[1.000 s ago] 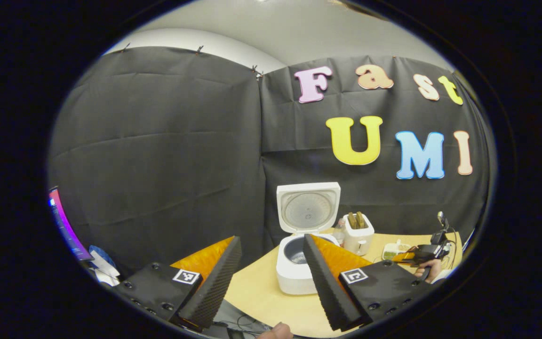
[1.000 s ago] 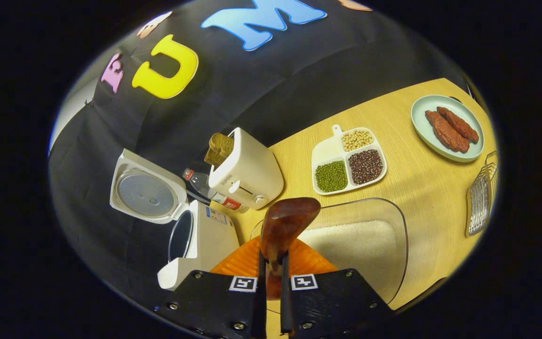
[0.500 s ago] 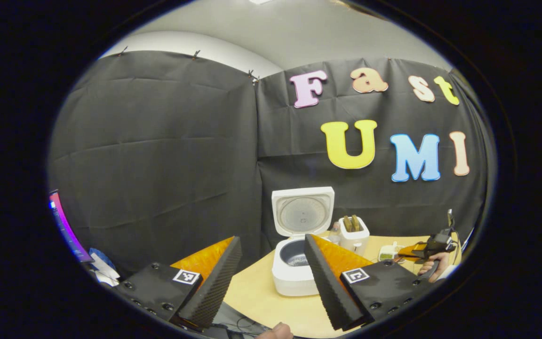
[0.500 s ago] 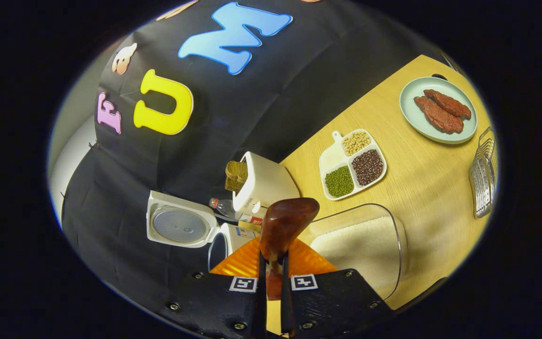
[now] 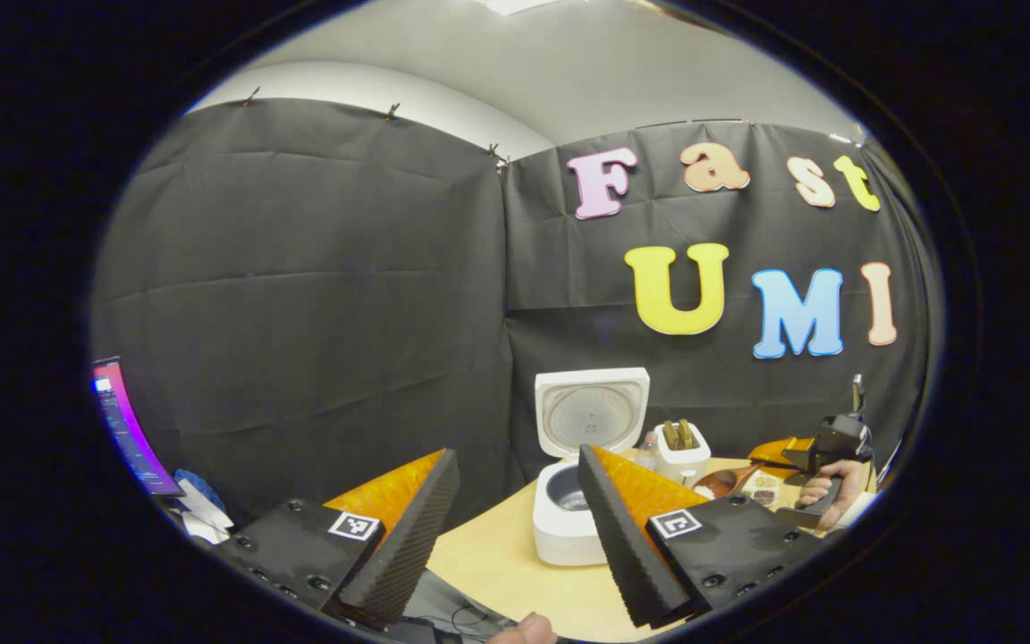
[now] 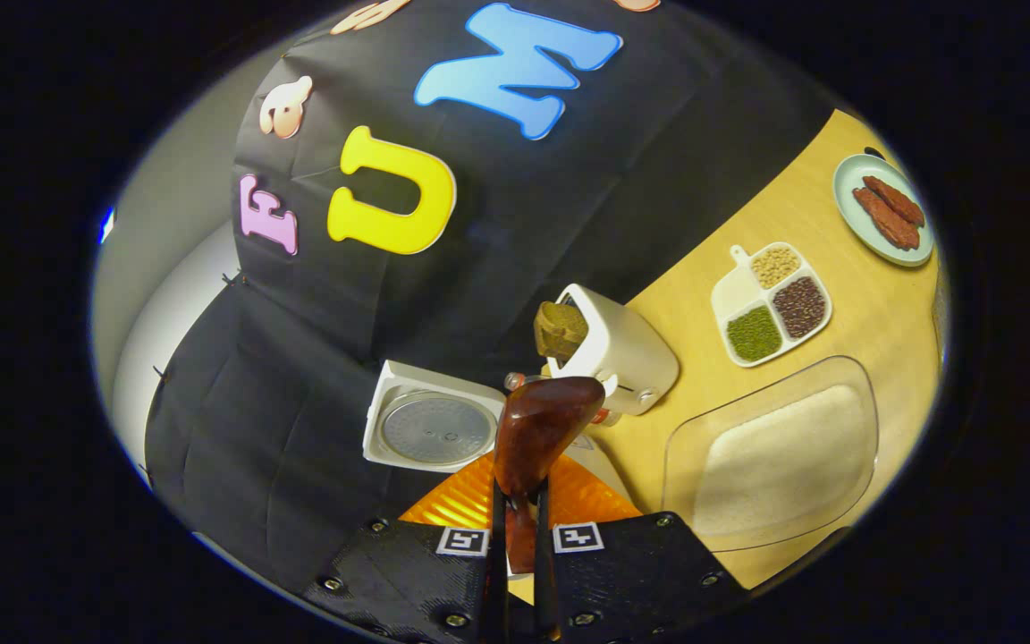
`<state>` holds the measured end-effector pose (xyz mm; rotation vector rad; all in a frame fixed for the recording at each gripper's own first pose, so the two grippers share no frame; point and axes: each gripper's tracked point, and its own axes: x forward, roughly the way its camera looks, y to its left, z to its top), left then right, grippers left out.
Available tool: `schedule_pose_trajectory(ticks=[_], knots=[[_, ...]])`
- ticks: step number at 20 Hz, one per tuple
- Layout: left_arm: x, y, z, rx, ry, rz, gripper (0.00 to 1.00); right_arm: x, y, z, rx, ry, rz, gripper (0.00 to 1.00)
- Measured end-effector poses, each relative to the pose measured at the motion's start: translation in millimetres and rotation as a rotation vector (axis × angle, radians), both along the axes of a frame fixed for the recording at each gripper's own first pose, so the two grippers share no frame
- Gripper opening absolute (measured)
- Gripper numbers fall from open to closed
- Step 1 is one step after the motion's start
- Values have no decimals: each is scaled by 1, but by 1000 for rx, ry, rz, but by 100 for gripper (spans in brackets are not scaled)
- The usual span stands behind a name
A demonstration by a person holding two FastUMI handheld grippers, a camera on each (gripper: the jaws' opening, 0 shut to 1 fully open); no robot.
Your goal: Close the left gripper, press the button to open the rice cooker; take a wooden spoon from the chopstick holder with the right hand, scoop a spoonful of rice and pour it into the rice cooker, then put the wooden spoon back into the chopstick holder.
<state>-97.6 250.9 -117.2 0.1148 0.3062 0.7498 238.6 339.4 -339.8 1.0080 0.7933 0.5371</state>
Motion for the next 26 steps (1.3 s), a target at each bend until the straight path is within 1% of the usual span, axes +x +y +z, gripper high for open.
schedule_pose_trajectory(ticks=[2, 4, 6, 8, 12, 14, 17, 19, 23, 26], knots=[[-11, 5, 3, 1, -1, 13, 94, 4, 30, 9, -3, -22, 23, 12], [-23, 12, 3, 5, -2, 28, 94, 10, 59, 14, -47, -64, 51, 11], [-34, 18, 5, -1, -4, 43, 94, 21, 91, 15, -115, -125, 85, 12], [-43, 24, 1, -10, -6, 65, 94, 27, 124, 11, -197, -181, 140, 12], [-52, 32, -3, -17, -2, 96, 94, 29, 190, -14, -359, -285, 283, 12], [-59, 37, -5, -14, 5, 108, 94, 29, 213, -31, -459, -347, 350, 12], [-63, 48, -9, -22, 4, 130, 94, 25, 236, -44, -573, -441, 430, 12], [-65, 52, -10, -35, 5, 146, 94, 21, 241, -47, -640, -506, 471, 12], [-75, 61, -15, -42, 9, 168, 94, 16, 246, -43, -778, -667, 532, 12], [-73, 64, -15, -41, 5, 174, 94, 12, 251, -38, -883, -823, 562, 12]])
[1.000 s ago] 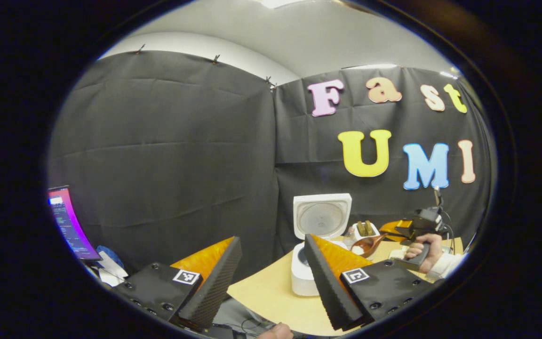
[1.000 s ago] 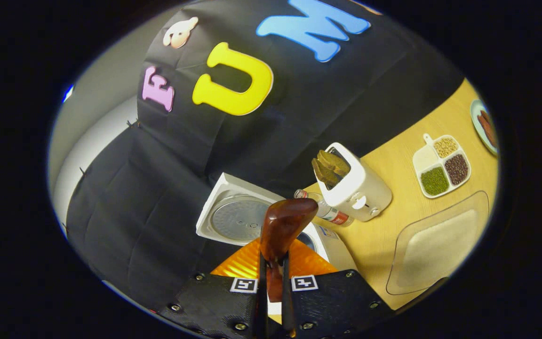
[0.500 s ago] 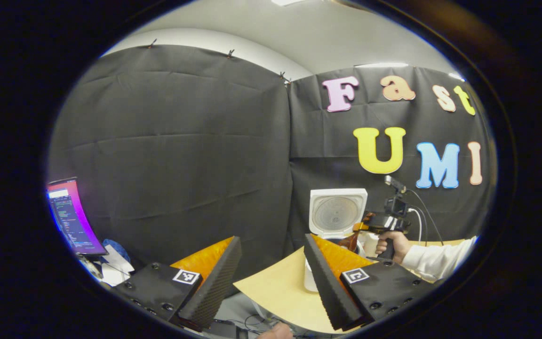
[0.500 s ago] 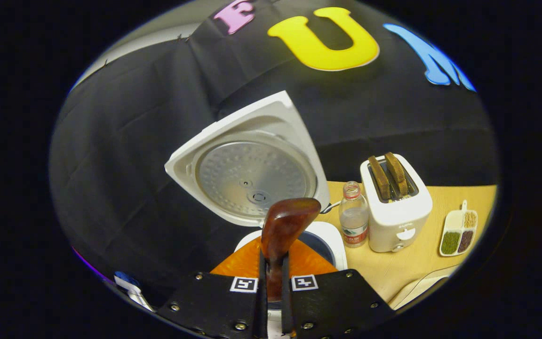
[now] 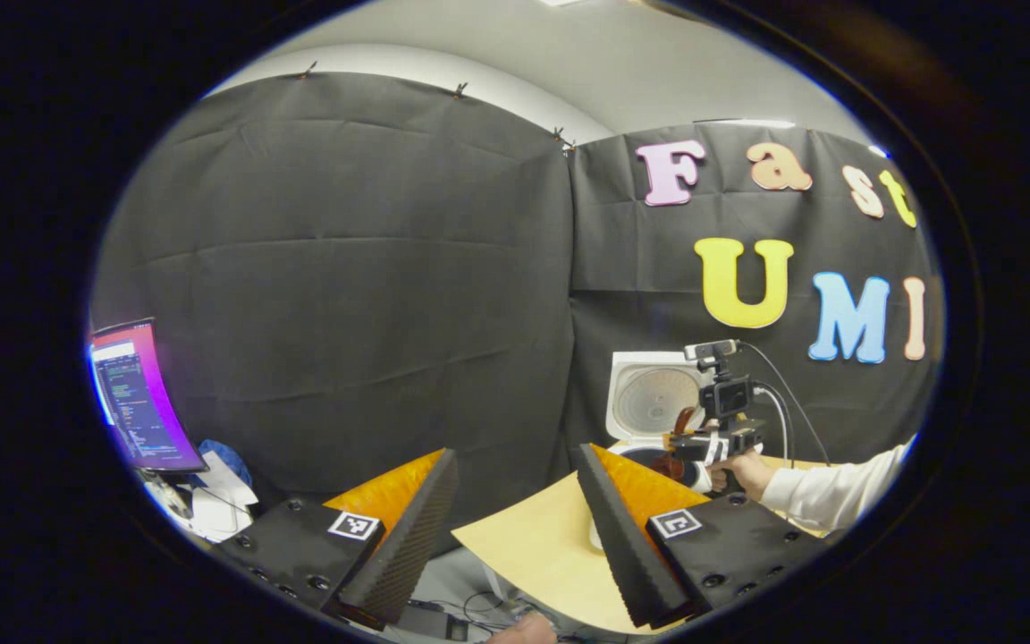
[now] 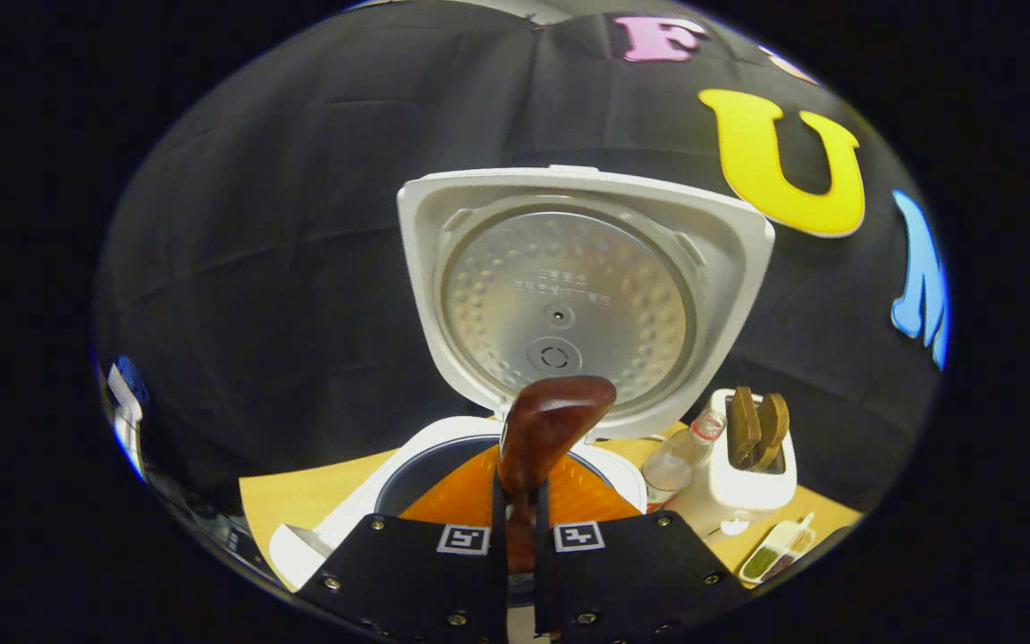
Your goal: Close the left gripper, press the button to open the rice cooker; take a wooden spoon from the chopstick holder with the right hand, scoop a spoonful of rice and pour it into the rice cooker, then put the wooden spoon back into the chopstick holder.
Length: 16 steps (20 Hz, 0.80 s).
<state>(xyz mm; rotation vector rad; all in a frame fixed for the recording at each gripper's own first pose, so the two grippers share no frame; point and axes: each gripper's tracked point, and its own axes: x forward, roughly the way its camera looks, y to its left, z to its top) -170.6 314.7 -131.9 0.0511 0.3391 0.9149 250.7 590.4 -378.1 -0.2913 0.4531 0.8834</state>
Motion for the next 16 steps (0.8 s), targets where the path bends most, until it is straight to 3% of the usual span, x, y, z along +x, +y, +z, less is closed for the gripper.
schedule_pose_trajectory(ticks=[5, 9, 11, 16], knots=[[6, 0, 2, -1, -1, 1, 94, -11, -2, 12, -145, -308, 103, 12], [3, 1, 7, 13, 3, -9, 94, -20, -3, 28, -183, -454, 137, 12], [3, -1, 13, 21, -1, -14, 94, -28, -5, 34, -125, -386, 111, 12], [-1, -8, 23, 28, -19, -48, 94, -31, -23, 57, 47, -89, -18, 12]])
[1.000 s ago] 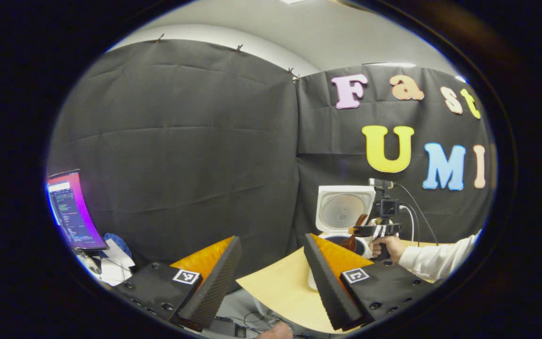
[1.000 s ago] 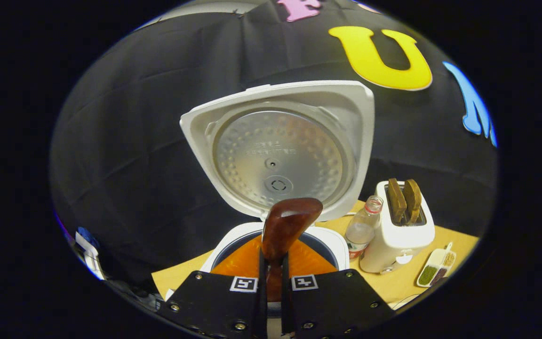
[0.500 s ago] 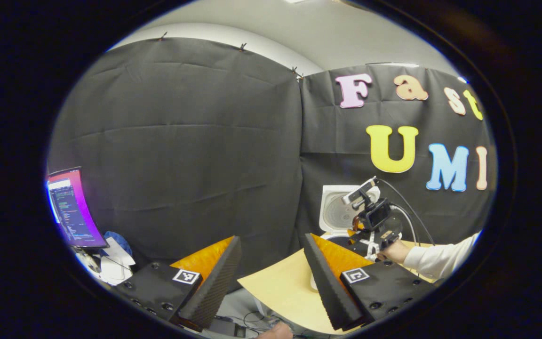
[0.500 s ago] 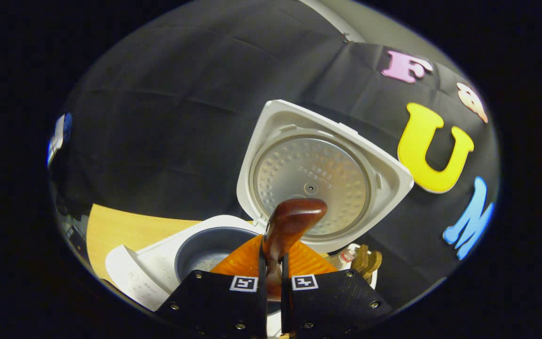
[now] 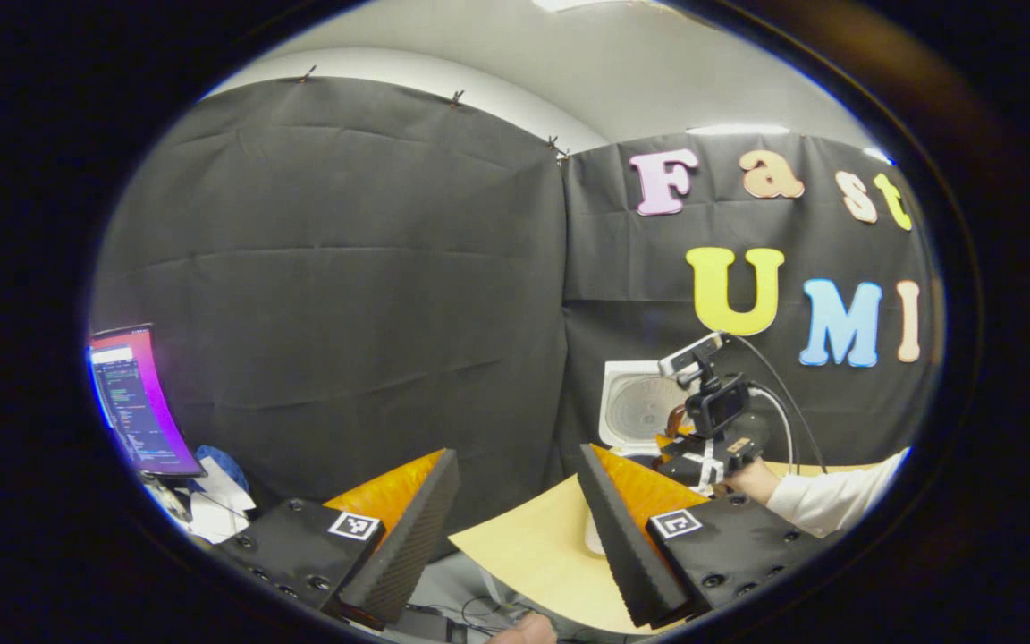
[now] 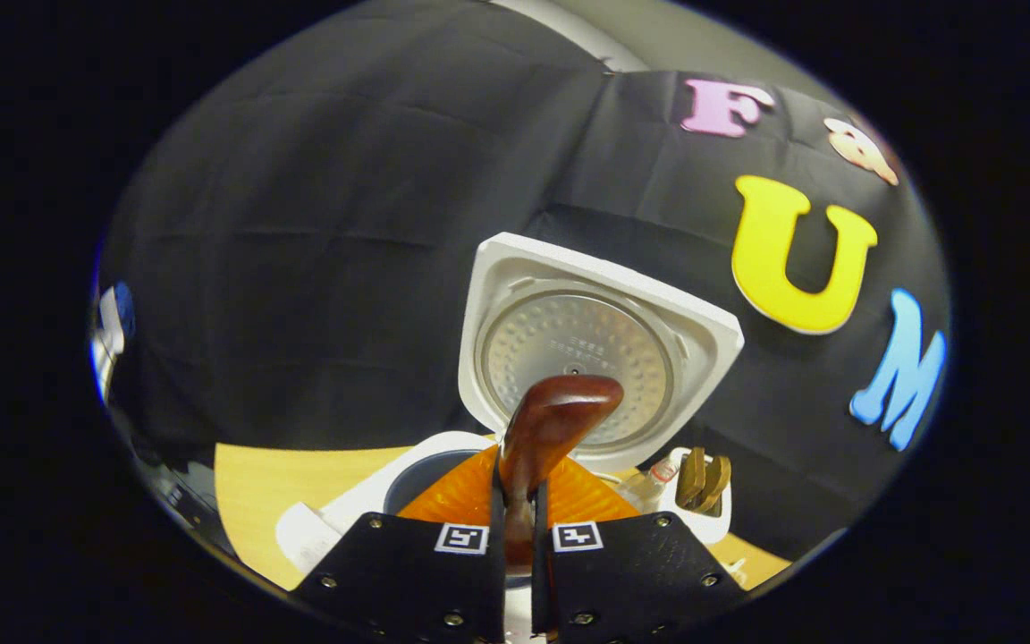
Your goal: Close the left gripper, press the button to open the rice cooker; take a wooden spoon from the chopstick holder with the right hand, scoop a spoonful of rice and pour it into the rice cooker, then put the wooden spoon back into the chopstick holder.
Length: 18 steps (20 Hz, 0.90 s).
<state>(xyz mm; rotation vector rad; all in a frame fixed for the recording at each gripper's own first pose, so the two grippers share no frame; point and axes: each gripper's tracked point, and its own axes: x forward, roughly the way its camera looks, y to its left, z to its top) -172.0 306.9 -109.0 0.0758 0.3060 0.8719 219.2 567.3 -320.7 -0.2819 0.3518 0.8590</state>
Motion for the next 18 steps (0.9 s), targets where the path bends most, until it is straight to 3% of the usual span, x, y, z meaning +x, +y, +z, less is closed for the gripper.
schedule_pose_trajectory(ticks=[3, 6, 14, 18], knots=[[-11, -6, 13, 16, -23, -41, 94, 6, -29, 19, 106, 129, -92, 12], [-17, -11, 10, -5, -51, -95, 94, 7, -84, 37, 173, 214, -197, 12], [4, -24, -21, -133, -134, -295, 94, -6, -306, 68, 153, 157, -544, 12], [12, -19, -21, -148, -143, -306, 94, -21, -408, 66, 122, 139, -667, 12]])
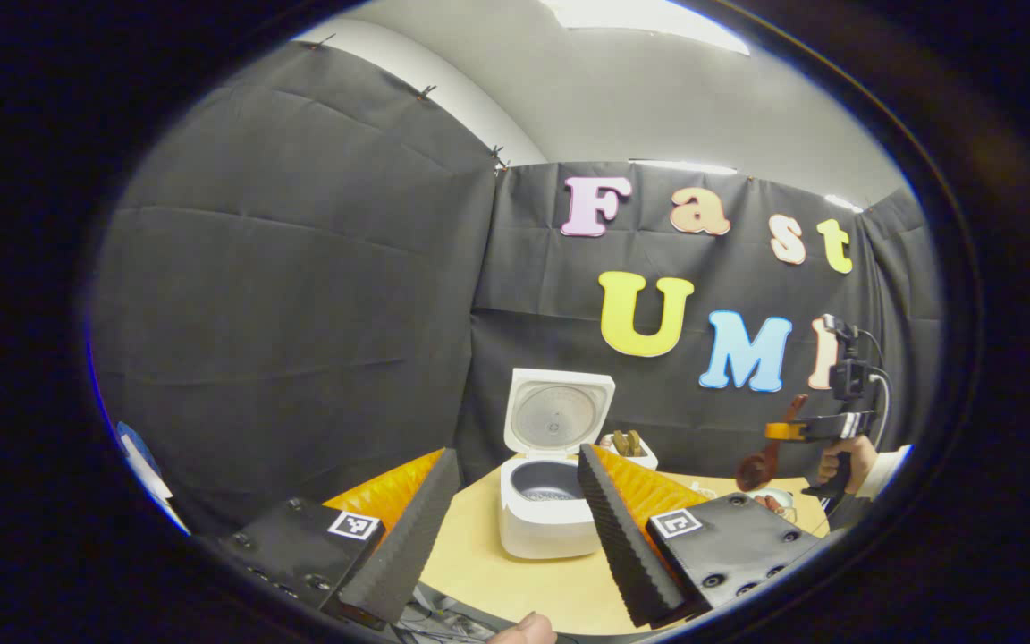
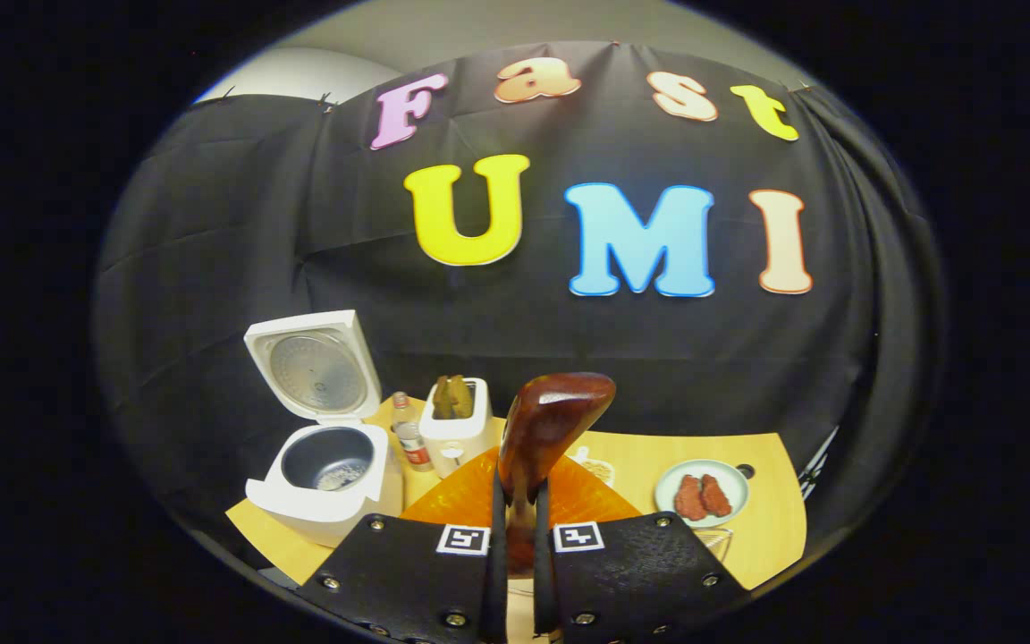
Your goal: Close the left gripper, press the button to open the rice cooker; take a wooden spoon from the chopstick holder with the right hand, scoop a spoonful of rice and pour it into the rice cooker, then put the wooden spoon back into the chopstick holder.
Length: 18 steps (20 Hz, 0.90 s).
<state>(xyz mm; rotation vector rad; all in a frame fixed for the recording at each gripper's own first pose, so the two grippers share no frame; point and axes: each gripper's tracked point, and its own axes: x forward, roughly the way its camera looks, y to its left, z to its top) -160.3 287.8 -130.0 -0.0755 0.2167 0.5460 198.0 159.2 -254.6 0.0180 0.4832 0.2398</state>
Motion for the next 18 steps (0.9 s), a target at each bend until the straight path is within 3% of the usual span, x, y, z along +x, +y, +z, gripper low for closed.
schedule_pose_trajectory(ticks=[6, 14, 18], knots=[[3, -27, -4, 17, 55, 58, 91, 2, -117, -60, 36, 98, -140, 12], [59, -121, -18, 32, 129, 117, 91, 38, -208, -155, 116, 228, -204, 12], [78, -152, -35, 19, 189, 141, 92, 43, -223, -197, 194, 298, -226, 12]])
